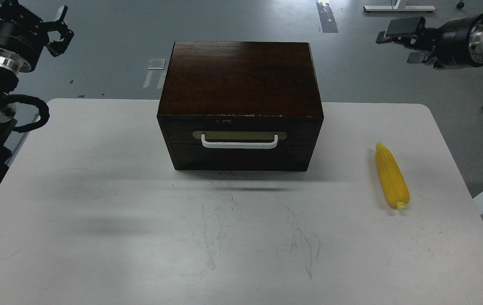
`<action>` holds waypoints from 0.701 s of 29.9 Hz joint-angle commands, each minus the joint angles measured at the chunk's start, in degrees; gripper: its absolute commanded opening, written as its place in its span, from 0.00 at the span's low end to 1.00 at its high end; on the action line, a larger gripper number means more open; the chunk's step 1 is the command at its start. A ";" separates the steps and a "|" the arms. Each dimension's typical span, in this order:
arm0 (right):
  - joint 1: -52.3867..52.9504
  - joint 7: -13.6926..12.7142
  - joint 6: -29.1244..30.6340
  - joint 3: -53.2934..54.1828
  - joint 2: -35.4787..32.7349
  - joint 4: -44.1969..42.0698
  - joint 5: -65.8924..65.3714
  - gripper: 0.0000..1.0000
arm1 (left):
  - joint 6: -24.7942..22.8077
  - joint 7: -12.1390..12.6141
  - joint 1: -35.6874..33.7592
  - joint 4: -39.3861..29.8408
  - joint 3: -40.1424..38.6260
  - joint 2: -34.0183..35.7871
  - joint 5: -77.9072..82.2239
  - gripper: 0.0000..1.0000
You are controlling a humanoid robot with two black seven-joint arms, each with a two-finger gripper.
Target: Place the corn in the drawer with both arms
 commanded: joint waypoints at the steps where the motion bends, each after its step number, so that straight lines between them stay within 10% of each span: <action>1: -0.07 -0.36 -1.09 -4.61 0.73 -0.22 -3.15 1.00 | 0.01 0.00 0.26 0.01 0.00 0.20 0.01 0.99; 21: -4.54 -0.80 0.92 2.33 -2.08 -1.89 7.31 1.00 | 0.01 0.79 -0.87 -13.42 2.90 4.32 16.87 0.93</action>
